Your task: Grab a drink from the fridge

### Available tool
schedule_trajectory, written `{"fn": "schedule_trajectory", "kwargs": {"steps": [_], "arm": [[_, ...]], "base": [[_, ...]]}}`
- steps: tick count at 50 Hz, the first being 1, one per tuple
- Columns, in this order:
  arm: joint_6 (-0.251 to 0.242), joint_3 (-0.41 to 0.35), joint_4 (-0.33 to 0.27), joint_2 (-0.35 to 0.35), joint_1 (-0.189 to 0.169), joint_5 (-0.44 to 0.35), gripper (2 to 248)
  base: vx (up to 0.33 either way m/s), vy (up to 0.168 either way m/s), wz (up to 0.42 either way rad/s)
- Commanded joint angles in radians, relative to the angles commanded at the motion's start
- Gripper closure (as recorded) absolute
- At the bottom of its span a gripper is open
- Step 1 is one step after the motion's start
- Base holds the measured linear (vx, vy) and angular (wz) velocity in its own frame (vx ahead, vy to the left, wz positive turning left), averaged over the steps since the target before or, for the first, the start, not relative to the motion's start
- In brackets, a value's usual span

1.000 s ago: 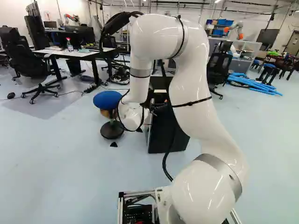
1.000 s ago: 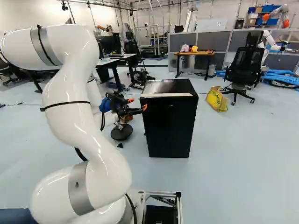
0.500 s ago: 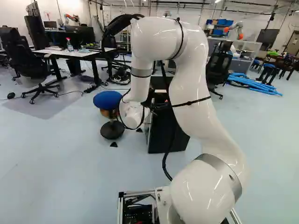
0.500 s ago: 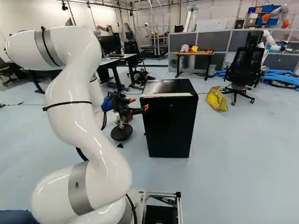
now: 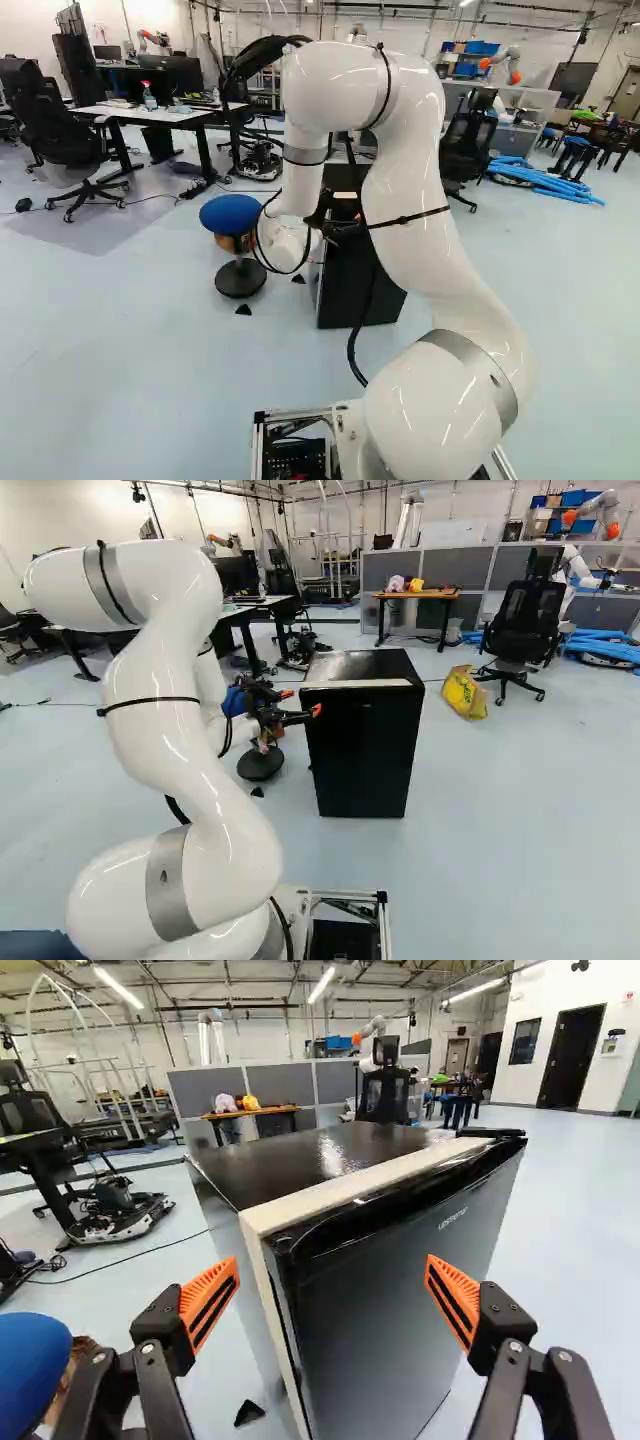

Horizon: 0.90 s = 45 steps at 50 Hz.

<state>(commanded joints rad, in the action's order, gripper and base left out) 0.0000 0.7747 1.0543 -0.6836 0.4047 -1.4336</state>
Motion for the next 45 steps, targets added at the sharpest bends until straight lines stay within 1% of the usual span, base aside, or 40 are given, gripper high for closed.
{"fn": "schedule_trajectory", "kwargs": {"steps": [27, 45], "arm": [[0.0, 0.023, 0.0, -0.014, -0.029, 0.0, 3], [0.0, 0.024, 0.0, -0.014, -0.032, 0.0, 3]], "base": [[0.0, 0.0, 0.0], [0.0, 0.0, 0.0]]}}
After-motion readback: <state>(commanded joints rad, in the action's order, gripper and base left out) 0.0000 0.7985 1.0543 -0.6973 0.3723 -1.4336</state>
